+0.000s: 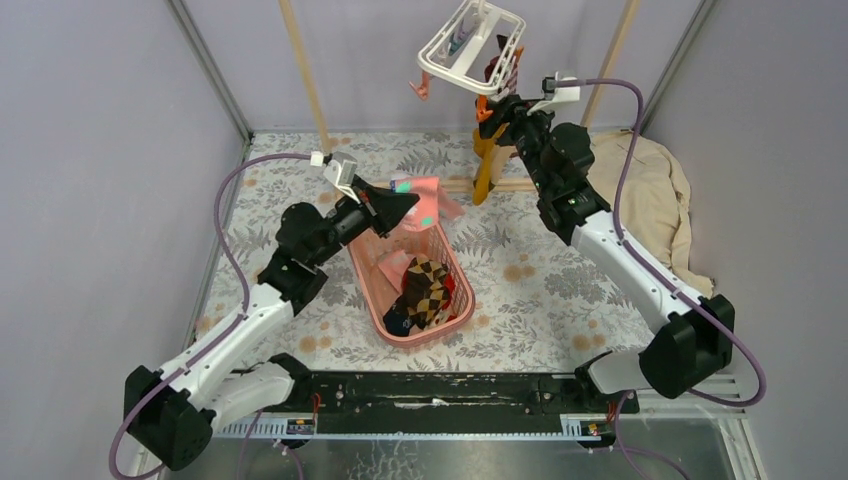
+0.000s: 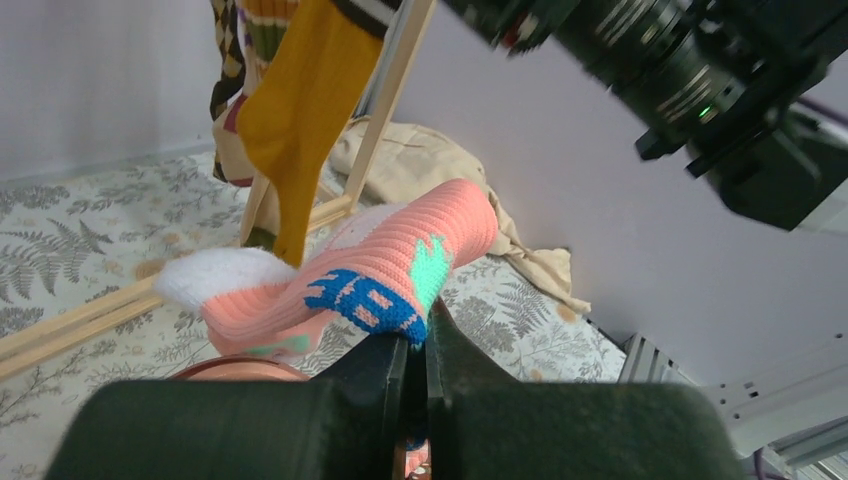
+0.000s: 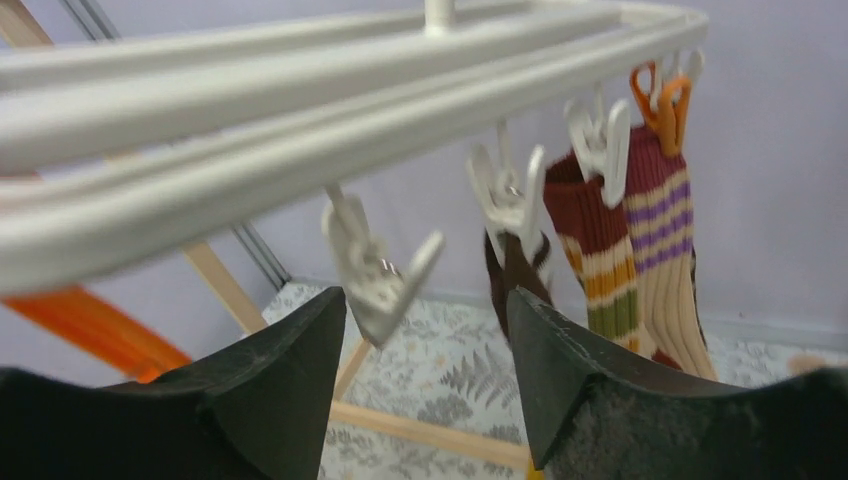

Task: Remove the socks clipped to the hanger
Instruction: Remove the sock from the hanger, then place the sock in the bin, then adjust the hanger on the clothesline.

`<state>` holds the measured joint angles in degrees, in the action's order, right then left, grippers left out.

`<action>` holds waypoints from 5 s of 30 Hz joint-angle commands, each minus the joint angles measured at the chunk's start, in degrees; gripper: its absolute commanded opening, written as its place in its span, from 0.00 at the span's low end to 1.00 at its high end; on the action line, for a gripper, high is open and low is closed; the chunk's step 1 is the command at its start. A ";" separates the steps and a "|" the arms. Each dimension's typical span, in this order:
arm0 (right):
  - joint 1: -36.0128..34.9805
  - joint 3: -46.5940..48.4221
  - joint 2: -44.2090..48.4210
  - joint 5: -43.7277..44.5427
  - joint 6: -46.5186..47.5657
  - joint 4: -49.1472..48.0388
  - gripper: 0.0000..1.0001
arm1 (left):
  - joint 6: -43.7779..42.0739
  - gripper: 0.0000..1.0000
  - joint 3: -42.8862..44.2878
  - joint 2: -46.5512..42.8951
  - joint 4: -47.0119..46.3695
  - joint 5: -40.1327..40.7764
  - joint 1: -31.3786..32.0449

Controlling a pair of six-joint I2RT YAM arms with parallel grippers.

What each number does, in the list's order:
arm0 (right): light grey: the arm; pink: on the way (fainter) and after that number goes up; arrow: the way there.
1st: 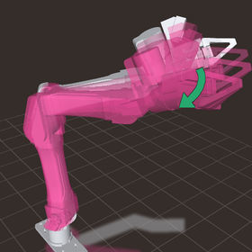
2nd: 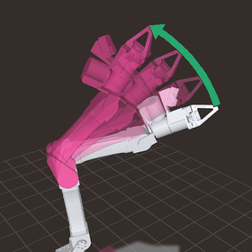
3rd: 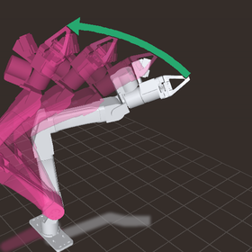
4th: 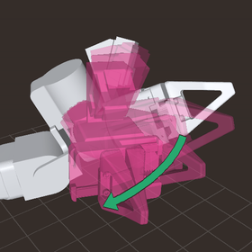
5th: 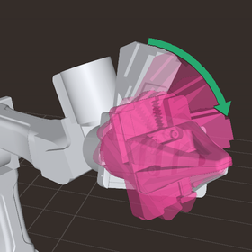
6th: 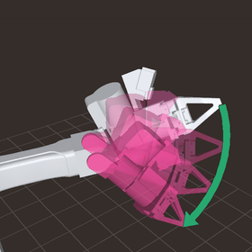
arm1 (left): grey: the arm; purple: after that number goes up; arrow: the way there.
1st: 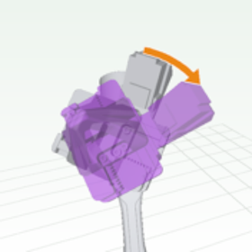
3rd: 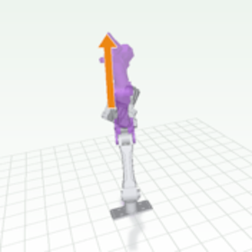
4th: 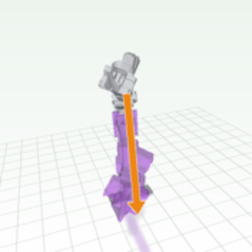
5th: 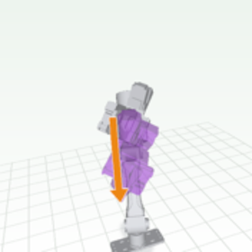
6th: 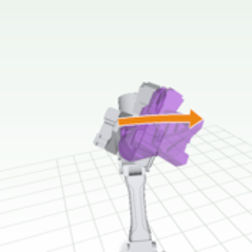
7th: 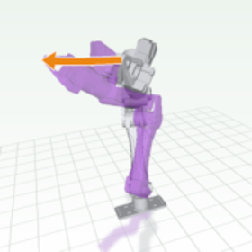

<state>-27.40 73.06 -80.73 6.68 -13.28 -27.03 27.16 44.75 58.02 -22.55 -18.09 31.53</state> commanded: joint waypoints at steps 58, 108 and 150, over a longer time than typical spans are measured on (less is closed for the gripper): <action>-0.54 -56.28 33.44 -8.51 -14.82 0.89 0.83 | -0.07 0.93 -10.26 1.94 6.98 23.64 8.17; 15.63 -16.48 23.09 8.71 -10.68 -0.37 0.79 | 2.18 0.99 -11.42 -5.90 7.01 26.43 16.41; 17.07 -9.96 7.94 -43.02 -25.71 -20.75 0.59 | 1.67 0.99 -10.46 -0.14 3.79 27.49 17.15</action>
<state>-9.61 64.47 -76.23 -27.90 -37.23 -46.15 29.41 33.93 56.29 -14.68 8.82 48.25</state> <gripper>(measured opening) 0.581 0.986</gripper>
